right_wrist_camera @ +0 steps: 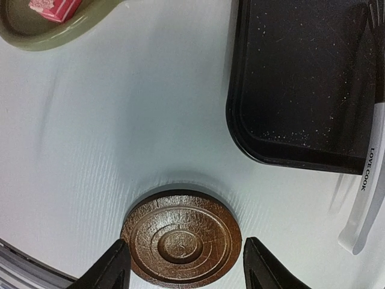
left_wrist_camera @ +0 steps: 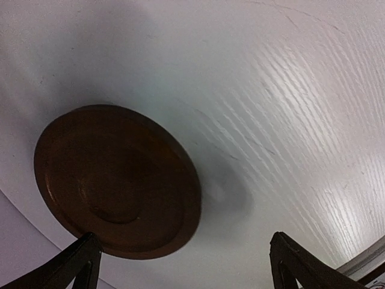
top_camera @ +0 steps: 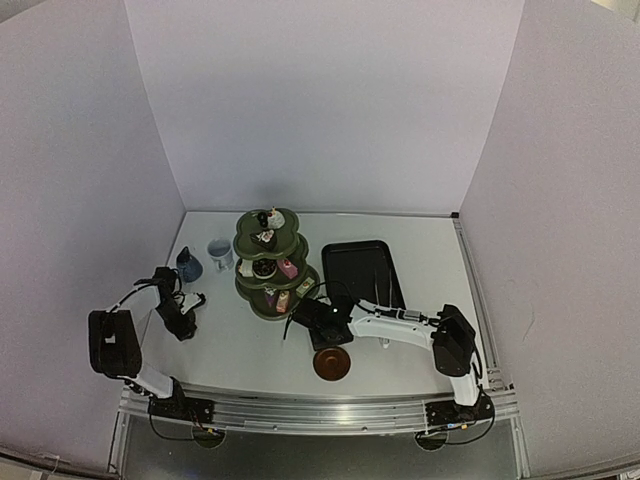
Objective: Serve the afternoon tea
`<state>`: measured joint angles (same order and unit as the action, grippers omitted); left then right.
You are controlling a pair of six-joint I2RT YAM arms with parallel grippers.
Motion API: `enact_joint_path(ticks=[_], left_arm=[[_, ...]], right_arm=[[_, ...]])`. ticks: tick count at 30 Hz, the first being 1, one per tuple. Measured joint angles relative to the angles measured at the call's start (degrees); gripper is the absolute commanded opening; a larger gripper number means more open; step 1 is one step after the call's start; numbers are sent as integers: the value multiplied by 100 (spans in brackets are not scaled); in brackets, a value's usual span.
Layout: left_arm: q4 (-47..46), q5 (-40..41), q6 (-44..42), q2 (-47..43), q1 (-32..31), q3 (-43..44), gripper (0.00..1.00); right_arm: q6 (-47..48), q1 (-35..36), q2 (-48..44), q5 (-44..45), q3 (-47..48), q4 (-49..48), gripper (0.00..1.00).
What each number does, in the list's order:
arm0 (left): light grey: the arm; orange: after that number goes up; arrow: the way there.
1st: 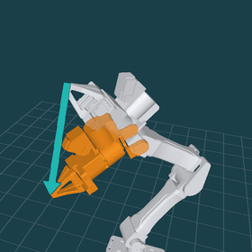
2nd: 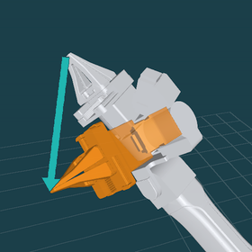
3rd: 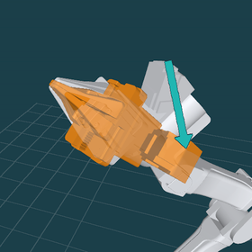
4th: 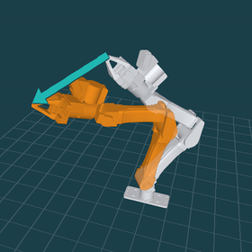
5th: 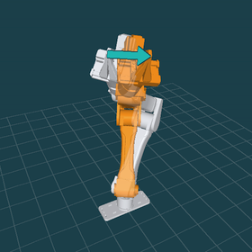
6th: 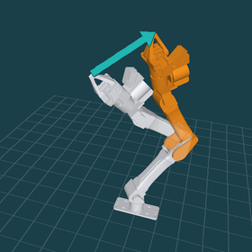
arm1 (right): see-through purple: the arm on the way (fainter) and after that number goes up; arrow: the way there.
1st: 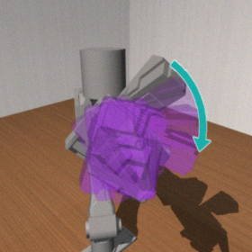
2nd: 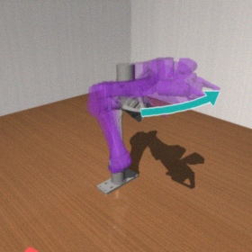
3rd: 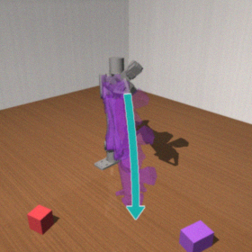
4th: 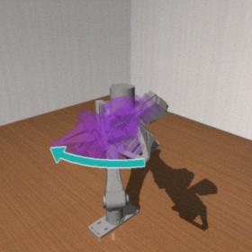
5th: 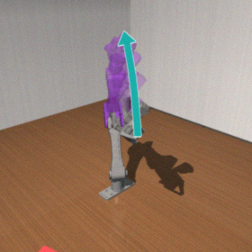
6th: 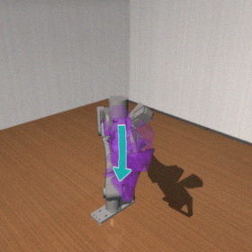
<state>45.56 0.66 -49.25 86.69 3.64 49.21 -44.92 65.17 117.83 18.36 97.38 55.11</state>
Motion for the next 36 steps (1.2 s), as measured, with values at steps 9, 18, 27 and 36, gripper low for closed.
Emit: enact_joint_path(ticks=[9, 18, 27, 36], left_arm=[[-365, -377, 4, 831, 74, 318, 72], [-186, -217, 201, 1169, 79, 628, 53], [254, -500, 47, 796, -640, 237, 54], [644, -1242, -203, 331, -3126, -247, 55]], right_arm=[[10, 0, -35, 109, -4, 5, 62], [-4, 0, -376, 275, -199, 23, 62], [75, 0, -461, 463, -194, 42, 62], [251, 0, -577, 736, -20, 137, 62]])
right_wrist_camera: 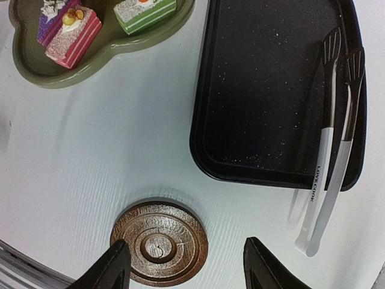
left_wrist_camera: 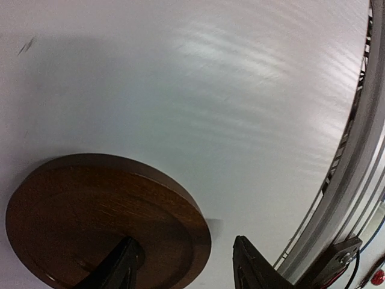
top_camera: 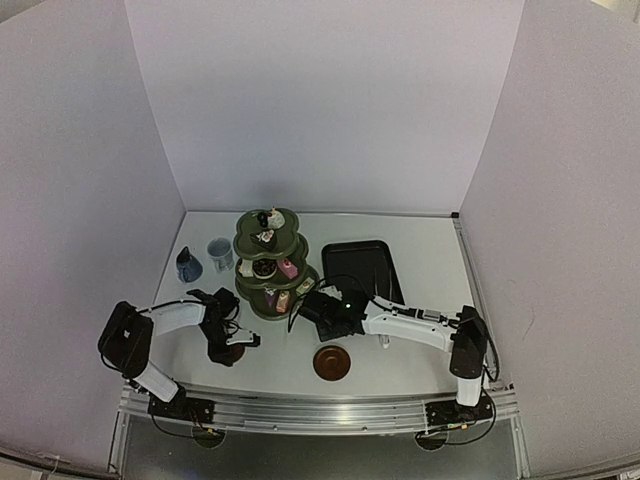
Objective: Serve the afternoon tea
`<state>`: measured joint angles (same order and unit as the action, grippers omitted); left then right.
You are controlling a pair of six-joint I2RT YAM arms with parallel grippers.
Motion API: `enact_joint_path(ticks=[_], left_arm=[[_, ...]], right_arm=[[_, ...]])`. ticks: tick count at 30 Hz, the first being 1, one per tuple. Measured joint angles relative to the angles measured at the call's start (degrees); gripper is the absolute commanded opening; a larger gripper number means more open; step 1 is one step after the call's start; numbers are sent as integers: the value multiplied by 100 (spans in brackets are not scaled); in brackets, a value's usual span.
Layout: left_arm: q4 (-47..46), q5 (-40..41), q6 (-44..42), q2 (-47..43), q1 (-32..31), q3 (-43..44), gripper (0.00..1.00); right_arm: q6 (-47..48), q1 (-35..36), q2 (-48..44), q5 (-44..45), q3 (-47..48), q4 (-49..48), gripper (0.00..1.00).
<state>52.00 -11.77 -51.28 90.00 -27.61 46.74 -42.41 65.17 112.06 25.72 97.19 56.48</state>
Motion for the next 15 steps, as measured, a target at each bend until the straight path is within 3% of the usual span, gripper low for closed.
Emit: enact_joint_path(ticks=[9, 15], left_arm=[[-7, -200, 283, 505, -2163, 483, 55], [-137, -246, 475, 980, -2727, 1050, 56]], right_arm=[[-3, 0, -320, 222, 0, 81, 62], [-92, 0, -440, 279, -47, 139, 62]])
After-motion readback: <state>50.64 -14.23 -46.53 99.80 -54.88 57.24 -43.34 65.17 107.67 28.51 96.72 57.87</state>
